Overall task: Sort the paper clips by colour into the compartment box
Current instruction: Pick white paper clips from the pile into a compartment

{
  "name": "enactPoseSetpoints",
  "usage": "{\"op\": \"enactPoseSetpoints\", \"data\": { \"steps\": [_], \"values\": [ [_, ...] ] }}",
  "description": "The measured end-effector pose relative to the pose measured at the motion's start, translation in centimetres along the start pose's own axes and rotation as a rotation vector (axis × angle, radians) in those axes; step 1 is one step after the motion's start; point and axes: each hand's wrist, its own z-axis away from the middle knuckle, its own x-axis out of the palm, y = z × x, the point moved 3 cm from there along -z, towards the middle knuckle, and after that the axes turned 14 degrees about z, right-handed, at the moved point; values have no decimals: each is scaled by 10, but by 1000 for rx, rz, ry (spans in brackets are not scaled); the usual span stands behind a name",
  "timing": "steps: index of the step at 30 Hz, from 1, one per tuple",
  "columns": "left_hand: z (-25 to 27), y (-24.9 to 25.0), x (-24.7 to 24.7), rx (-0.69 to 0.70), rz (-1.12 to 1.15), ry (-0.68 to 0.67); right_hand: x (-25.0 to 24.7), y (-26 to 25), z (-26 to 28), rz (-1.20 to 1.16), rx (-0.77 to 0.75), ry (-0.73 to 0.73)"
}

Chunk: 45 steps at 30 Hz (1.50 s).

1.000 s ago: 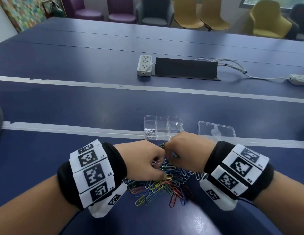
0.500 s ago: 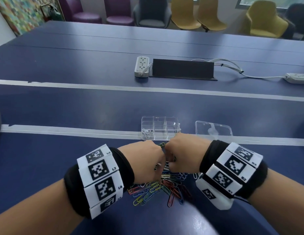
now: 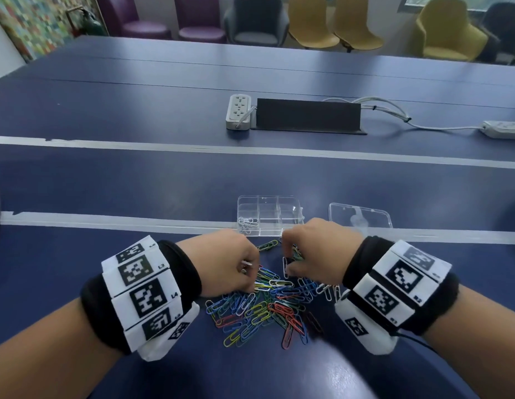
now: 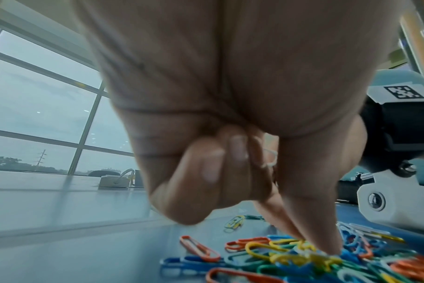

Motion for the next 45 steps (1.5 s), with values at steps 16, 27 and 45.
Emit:
{"op": "enactPoseSetpoints", "data": {
  "steps": [16, 27, 45],
  "values": [
    [1, -2, -2, 25, -50, 50, -1, 2, 1, -43, -183, 46],
    [4, -13, -13, -15, 88, 18, -2, 6, -2, -736, -46, -119],
    [-8, -8, -4, -10, -161, 54, 8, -3, -16, -1218, -39, -308]
  ]
}}
